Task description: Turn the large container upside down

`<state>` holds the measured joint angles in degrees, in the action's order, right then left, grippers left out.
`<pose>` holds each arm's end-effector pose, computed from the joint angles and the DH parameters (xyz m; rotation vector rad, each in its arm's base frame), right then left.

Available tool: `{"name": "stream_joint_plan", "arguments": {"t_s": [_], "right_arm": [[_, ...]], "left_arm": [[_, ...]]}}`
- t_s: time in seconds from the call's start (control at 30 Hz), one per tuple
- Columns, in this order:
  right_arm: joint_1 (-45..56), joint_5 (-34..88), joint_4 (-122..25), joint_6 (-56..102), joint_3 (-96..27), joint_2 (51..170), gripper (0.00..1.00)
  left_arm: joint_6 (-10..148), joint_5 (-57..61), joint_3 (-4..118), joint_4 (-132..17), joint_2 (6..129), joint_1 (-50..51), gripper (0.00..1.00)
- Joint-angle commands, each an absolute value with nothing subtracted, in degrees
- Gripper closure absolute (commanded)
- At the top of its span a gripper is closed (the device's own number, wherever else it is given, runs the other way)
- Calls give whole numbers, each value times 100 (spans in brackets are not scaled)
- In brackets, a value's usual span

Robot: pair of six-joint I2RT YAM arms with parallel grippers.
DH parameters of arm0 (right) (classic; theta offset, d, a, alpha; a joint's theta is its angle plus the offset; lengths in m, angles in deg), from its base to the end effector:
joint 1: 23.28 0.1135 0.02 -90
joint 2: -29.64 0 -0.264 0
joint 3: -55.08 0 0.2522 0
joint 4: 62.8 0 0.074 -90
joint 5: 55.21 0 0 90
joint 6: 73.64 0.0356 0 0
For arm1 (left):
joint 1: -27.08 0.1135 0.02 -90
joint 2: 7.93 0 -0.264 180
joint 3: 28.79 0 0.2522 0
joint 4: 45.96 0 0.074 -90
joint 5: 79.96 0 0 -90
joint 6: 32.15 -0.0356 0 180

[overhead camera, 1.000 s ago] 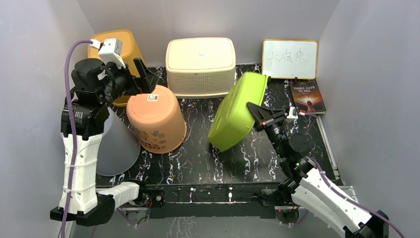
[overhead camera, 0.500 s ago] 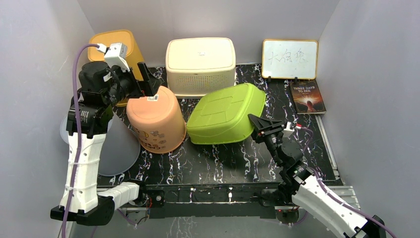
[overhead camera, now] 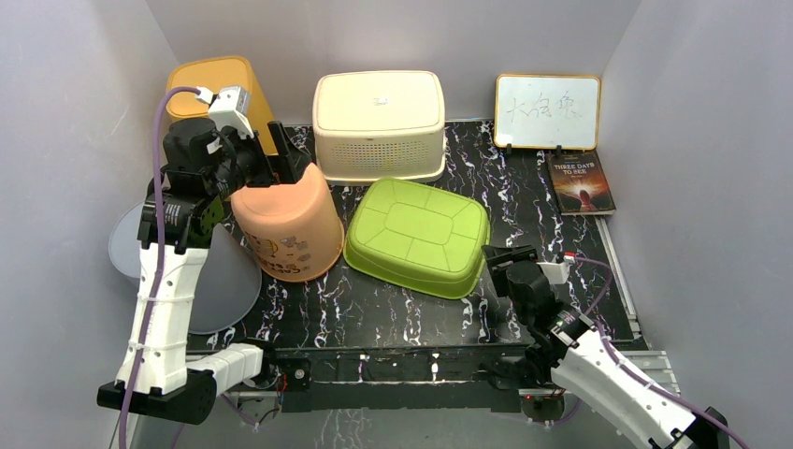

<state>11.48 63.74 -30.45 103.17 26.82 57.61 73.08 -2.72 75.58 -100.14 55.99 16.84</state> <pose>0.1151 0.0589 0.1828 1.2044 1.7750 0.7585 0.1969 -0.0436 0.4884 0.0807 1.8329 -0.5156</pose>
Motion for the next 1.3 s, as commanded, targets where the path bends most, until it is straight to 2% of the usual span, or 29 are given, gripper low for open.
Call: {"name": "stream_joint_plan", "arguments": {"t_s": [0.0, 0.23, 0.4, 0.5, 0.63, 0.67, 0.73, 0.77, 0.97, 1.27], "right_arm": [[1170, 7024, -2718, 10134, 2286, 5811, 45], [1163, 7371, -2586, 9294, 1743, 6284, 45], [1168, 7513, -3028, 7589, 758, 7204, 40], [1166, 7506, -3456, 6133, -45, 8147, 32], [1169, 7225, -3308, 4804, -1399, 9522, 25], [1170, 7125, -3168, 4619, -1825, 9801, 22], [1169, 6905, -3074, 4258, -2317, 10297, 4], [1172, 6809, -3040, 4107, -2522, 10484, 2], [1195, 6142, -3013, 3460, -3296, 11073, 2], [1212, 5918, -3410, 2898, -3310, 11071, 2]], "left_arm": [[7315, -385, 7491, -9820, 5530, 1672, 2], [7285, -399, 7430, -9813, 5563, 1675, 2], [7199, -357, 7276, -9877, 5626, 1671, 2], [7170, -316, 7226, -9879, 5649, 1676, 2], [7165, -254, 7216, -9845, 5645, 1671, 2], [7165, -230, 7228, -9838, 5637, 1671, 2], [7136, -156, 7254, -9845, 5644, 1673, 2], [7105, -62, 7259, -9833, 5641, 1671, 2], [7023, 669, 7022, -9610, 5565, 1671, 2], [7141, 757, 6801, -9379, 5660, 1673, 2]]}}
